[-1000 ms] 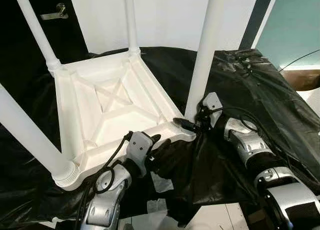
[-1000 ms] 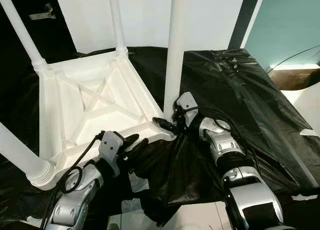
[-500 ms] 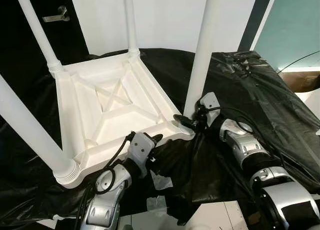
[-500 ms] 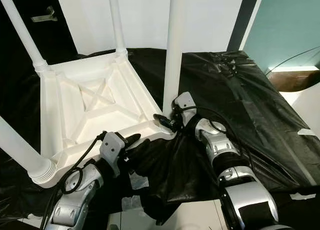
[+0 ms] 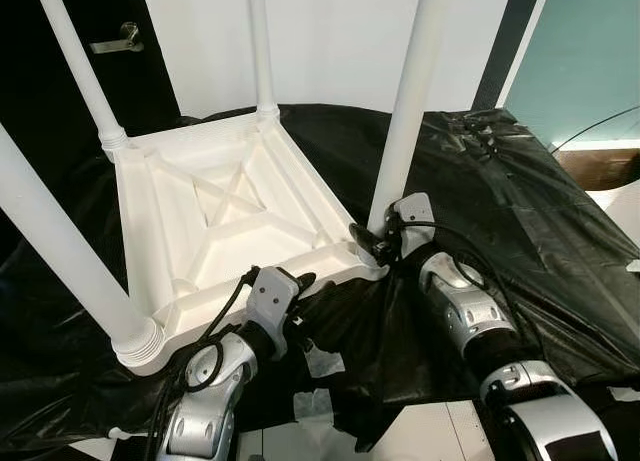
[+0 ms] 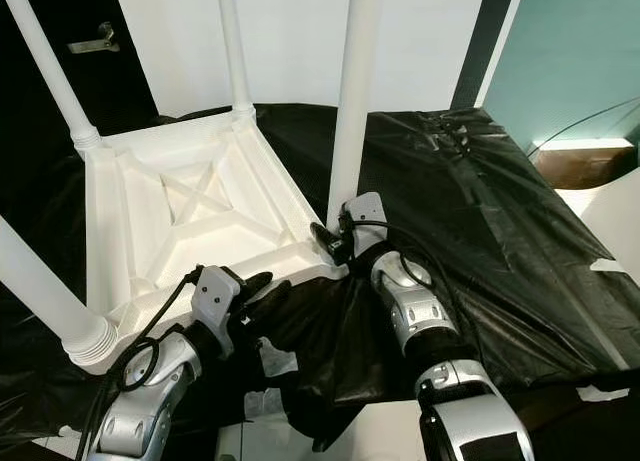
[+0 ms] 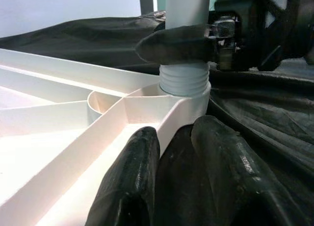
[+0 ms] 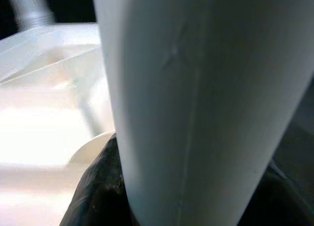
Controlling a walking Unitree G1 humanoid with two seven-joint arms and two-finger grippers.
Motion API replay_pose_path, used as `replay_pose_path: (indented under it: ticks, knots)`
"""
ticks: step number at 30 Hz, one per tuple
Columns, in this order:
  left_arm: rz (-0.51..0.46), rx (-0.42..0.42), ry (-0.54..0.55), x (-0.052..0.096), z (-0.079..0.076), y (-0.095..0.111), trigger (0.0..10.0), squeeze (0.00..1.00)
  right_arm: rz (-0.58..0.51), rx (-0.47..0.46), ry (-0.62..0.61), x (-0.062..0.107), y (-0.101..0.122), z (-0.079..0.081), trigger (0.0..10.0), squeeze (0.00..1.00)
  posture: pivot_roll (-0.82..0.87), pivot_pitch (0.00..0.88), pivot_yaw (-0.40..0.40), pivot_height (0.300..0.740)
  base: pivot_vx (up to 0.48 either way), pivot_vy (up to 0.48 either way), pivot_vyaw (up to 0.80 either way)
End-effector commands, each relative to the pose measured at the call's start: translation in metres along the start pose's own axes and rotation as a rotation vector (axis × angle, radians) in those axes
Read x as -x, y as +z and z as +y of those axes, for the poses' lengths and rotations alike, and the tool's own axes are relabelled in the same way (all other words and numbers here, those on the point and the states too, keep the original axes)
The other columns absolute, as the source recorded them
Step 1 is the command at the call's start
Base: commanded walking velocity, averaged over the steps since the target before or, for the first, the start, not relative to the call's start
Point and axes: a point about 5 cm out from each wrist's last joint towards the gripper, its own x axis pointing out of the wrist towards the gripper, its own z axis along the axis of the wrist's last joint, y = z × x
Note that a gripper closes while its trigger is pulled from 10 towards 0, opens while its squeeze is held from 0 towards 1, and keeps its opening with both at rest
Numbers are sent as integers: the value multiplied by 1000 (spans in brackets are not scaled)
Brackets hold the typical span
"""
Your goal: Building children table
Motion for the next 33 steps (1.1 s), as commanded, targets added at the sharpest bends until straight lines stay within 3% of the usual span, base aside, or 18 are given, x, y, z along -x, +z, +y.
replay_pose_path:
  ticks: [1, 2, 3, 7, 13, 14, 24, 26, 27, 28, 33]
  knots:
    - [6, -12, 72, -1, 3, 0, 10000, 0, 89, -8, -116, 8, -19, -8, 10000, 0, 106, 0, -18, 740, 0, 0, 0]
    - [4, -10, 70, -1, 3, 1, 10000, 0, 77, -35, -232, 12, -20, -7, 10000, 0, 106, 0, -18, 740, 0, 0, 0]
    - [2, -8, 71, -1, 3, 2, 10000, 0, 77, -48, -274, 14, -21, -6, 10000, 0, 106, 0, -18, 740, 0, 0, 0]
    - [2, -5, 70, -1, 3, 2, 10000, 0, 68, -62, -356, 17, -22, -5, 10000, 0, 105, 0, -18, 740, 0, 0, 0]
    - [-2, -4, 64, -3, 1, 2, 10000, 0, 64, -55, -277, 15, -15, 12, 10000, 0, 102, 0, -17, 740, 0, 0, 0]
    - [-3, -8, 64, -3, 1, 2, 10000, 0, 63, -61, -264, 15, -14, 15, 10000, 1000, 104, 0, -20, 740, 0, 0, 0]
    - [-6, -22, 78, -1, 4, 3, 10000, 0, -43, -41, -183, 15, 4, 13, 10000, 1000, 114, 0, -26, 740, 0, 0, 0]
    - [-5, -25, 80, 0, 5, 3, 10000, 0, -61, -50, -143, 16, 7, 8, 10000, 941, 109, 0, -25, 740, 0, 0, 0]
    - [-4, -26, 77, 1, 4, 2, 10000, 0, -81, -46, -104, 18, 11, 1, 10000, 220, 109, 0, -25, 740, 0, 0, 0]
    - [-3, -26, 73, 1, 4, 2, 10000, 0, -91, -39, -64, 20, 13, -4, 10000, 27, 109, 0, -25, 740, 0, 0, 0]
    - [-4, -33, 44, -1, 3, 3, 10000, 0, -91, -2, 111, 27, 15, -25, 10000, 0, 102, 0, -17, 740, 0, 0, 0]
